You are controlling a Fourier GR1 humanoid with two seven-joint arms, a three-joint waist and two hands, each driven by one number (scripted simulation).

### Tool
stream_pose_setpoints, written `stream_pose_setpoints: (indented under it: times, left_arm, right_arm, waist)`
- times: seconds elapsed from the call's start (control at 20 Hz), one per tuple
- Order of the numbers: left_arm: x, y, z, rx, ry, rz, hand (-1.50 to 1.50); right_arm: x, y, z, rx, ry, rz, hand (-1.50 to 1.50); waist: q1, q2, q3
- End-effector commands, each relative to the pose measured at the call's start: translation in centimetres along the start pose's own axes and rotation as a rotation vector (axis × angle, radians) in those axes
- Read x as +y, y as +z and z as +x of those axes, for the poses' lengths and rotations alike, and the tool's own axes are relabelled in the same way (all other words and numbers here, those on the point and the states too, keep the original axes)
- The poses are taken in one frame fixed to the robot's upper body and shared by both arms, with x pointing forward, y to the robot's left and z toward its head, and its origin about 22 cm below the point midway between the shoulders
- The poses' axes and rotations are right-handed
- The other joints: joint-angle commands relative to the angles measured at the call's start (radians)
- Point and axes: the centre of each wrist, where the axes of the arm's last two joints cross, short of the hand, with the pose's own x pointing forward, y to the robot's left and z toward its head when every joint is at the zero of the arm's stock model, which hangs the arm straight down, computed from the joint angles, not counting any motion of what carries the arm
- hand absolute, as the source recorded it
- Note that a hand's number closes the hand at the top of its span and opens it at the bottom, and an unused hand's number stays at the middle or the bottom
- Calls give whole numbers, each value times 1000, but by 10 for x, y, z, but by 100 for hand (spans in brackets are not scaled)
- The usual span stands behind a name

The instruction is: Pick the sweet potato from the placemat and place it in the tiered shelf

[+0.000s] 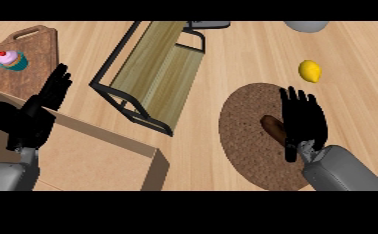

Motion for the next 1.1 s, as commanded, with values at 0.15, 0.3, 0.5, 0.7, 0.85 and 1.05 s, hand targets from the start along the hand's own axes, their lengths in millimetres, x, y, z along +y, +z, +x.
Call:
stream_pose_setpoints:
  times: [0.15, 0.3, 0.5, 0.7, 0.85, 1.05]
  left_arm:
    - [-61, 31, -44, 136, -18, -207, 0]
    - [-52, 29, -49, 149, -23, -175, 0]
    - [-58, 23, -42, 128, -30, -176, 0]
    - [-55, 25, -44, 160, -18, -193, 0]
    - [-50, 21, -33, 142, -34, -179, 0]
    - [-53, 29, -47, 145, -28, -170, 0]
  right_arm:
    - [8, -12, 9, 4, 8, 17, -150]
    - [24, -12, -3, -11, 16, 46, 150]
    - [23, -15, 9, -111, 21, 30, 150]
    - [17, -22, 6, -127, 28, -16, 150]
    - [21, -26, 5, -108, 27, -61, 150]
    - [1, -26, 10, -94, 11, -158, 150]
  waist:
    - [3, 20, -22]
    - [-13, 20, -22]
    - [-7, 22, -22]
    - [-8, 21, -23]
    - [-8, 17, -22]
    - [-11, 16, -23]
